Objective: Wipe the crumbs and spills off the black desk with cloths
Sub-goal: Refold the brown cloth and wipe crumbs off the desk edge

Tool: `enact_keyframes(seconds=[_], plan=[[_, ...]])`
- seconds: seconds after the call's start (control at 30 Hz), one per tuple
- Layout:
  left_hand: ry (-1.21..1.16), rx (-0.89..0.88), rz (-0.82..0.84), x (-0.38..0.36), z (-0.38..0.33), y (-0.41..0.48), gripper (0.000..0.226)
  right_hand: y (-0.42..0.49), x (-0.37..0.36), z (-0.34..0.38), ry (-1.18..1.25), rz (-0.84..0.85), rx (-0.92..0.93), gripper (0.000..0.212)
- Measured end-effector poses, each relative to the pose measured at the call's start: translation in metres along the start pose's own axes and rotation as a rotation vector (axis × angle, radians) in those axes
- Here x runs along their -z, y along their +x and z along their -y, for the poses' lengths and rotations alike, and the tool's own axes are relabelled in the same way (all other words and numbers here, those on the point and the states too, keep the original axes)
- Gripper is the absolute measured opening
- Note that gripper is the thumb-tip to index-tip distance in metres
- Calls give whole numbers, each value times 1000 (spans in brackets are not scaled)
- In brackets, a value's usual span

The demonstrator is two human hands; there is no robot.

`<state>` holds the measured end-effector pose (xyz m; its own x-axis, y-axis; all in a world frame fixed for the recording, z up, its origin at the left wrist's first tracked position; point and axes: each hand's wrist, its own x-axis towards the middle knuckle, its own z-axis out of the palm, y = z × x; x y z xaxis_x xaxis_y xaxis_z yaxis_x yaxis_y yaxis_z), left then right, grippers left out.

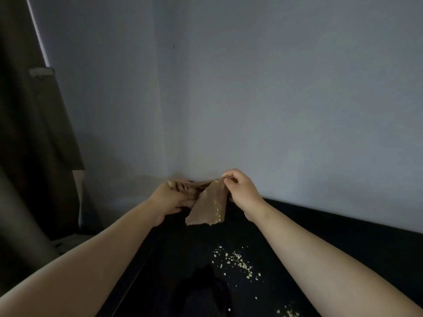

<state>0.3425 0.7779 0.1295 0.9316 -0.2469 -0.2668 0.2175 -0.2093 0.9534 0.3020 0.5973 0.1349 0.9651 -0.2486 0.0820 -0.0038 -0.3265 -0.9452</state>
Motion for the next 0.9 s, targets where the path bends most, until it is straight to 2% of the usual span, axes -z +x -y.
enact_keyframes(seconds=[0.07,0.17,0.27,0.3,0.37,0.43,0.5,0.53,0.6,0.63,0.73,0.87,0.9], plan=[[76,-73,-25,7,0,3,28,4,0,-2,73,-40,-94,17],[114,-137,-79,12,-5,2,18,10,-1,3,308,-60,-256,19],[-73,-45,-9,14,-13,1,10,16,-3,12,557,-88,-342,18],[-151,-5,20,15,-15,2,14,18,-4,15,627,-98,-359,19],[-174,49,94,17,-16,6,39,21,-5,20,688,-100,-363,22],[-108,82,246,15,-20,5,55,22,-8,22,676,-73,-338,21],[-21,65,349,7,-21,6,48,22,-12,23,656,-33,-303,20],[82,28,341,1,-21,6,37,21,-14,24,656,-16,-286,21],[341,-85,204,-8,-21,10,8,20,-14,24,627,0,-249,23],[403,-141,123,-10,-21,13,10,20,-13,24,566,-3,-224,25],[294,-232,-28,-5,-24,20,22,22,-4,23,273,-52,-121,28],[268,-284,-34,3,-36,19,22,15,7,25,126,35,10,15],[247,-303,-35,3,-39,18,21,14,9,26,73,82,54,22]])
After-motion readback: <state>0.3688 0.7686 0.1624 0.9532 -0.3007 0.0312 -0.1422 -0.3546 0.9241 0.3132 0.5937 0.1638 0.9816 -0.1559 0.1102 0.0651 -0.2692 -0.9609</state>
